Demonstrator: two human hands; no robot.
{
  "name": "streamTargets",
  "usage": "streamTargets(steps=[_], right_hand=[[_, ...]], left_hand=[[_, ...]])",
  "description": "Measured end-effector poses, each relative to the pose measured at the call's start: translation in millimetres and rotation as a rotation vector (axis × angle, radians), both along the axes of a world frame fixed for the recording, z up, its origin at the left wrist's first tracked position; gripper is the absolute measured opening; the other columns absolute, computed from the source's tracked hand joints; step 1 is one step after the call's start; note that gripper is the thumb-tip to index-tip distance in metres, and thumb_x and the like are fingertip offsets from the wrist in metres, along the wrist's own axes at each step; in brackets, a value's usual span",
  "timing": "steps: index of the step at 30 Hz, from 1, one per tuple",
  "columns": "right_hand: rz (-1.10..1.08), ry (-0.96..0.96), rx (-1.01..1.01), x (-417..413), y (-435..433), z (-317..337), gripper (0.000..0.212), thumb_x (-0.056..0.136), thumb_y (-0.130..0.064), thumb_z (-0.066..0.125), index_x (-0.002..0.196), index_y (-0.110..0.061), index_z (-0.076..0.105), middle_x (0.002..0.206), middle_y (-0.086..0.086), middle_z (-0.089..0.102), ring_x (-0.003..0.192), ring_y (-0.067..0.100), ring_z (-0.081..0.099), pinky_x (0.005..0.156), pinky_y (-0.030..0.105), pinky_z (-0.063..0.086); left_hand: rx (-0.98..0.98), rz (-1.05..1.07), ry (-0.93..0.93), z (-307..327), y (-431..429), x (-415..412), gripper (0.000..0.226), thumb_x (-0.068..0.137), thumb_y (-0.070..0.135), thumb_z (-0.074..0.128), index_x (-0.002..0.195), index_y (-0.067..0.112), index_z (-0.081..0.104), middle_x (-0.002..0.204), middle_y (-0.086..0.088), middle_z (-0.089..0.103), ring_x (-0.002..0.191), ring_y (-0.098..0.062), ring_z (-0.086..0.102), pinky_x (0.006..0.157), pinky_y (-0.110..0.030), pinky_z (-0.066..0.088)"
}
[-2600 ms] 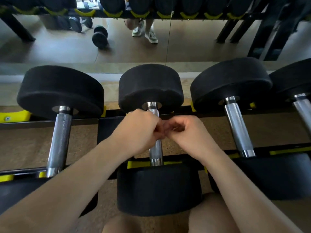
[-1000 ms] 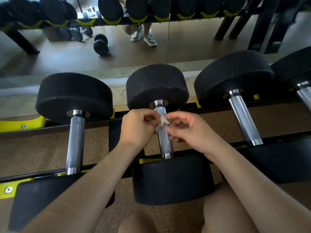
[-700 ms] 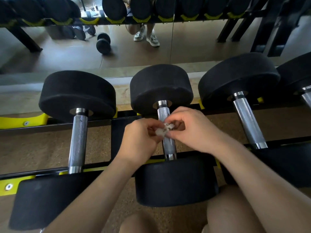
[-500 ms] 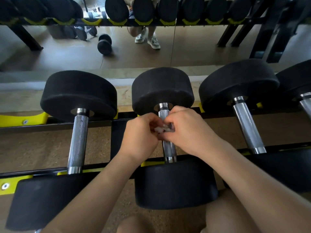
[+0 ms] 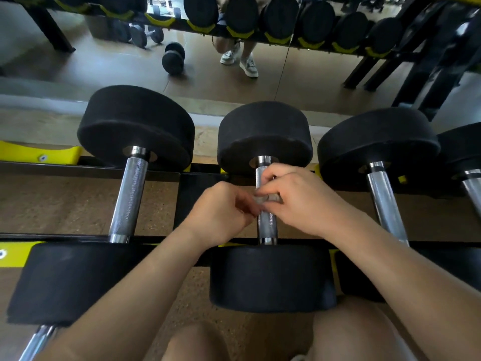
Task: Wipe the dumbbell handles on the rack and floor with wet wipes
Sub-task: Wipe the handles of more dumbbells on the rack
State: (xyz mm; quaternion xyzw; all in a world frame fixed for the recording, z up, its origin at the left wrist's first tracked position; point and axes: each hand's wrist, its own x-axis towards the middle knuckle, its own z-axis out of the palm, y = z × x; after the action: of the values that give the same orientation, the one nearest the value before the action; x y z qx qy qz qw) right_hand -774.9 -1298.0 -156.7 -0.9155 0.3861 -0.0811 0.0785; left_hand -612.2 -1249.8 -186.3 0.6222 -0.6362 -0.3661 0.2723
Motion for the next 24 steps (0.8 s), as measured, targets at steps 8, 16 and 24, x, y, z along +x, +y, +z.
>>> streamTargets(steps=[8, 16, 24], right_hand=[[0.001, -0.116, 0.038, -8, 10, -6, 0.006, 0.080, -0.021, 0.075, 0.082, -0.016, 0.077, 0.077, -0.010, 0.059, 0.070, 0.006, 0.052, 0.063, 0.023, 0.042], [-0.104, -0.122, 0.115, -4, 6, -4, 0.010, 0.080, -0.026, 0.076, 0.075, -0.018, 0.073, 0.073, -0.011, 0.060, 0.067, 0.002, 0.056, 0.061, 0.018, 0.042], [-0.119, -0.148, 0.107, -1, 4, -7, 0.013, 0.082, -0.029, 0.075, 0.072, -0.022, 0.070, 0.073, -0.011, 0.059, 0.067, 0.003, 0.055, 0.062, 0.018, 0.043]], left_hand=[[-0.065, -0.127, -0.079, 25, 53, 7, 0.035, 0.075, 0.066, 0.053, 0.078, 0.033, 0.065, 0.072, 0.010, 0.062, 0.070, -0.003, 0.057, 0.059, -0.028, 0.048], [-0.246, -0.025, -0.020, 16, 66, 4, 0.036, 0.061, 0.066, 0.066, 0.068, 0.031, 0.062, 0.071, 0.012, 0.052, 0.074, -0.004, 0.052, 0.057, -0.017, 0.038], [-0.231, -0.008, 0.092, 16, 70, 5, 0.039, 0.055, 0.068, 0.064, 0.069, 0.032, 0.068, 0.074, 0.009, 0.057, 0.074, -0.007, 0.055, 0.059, -0.019, 0.042]])
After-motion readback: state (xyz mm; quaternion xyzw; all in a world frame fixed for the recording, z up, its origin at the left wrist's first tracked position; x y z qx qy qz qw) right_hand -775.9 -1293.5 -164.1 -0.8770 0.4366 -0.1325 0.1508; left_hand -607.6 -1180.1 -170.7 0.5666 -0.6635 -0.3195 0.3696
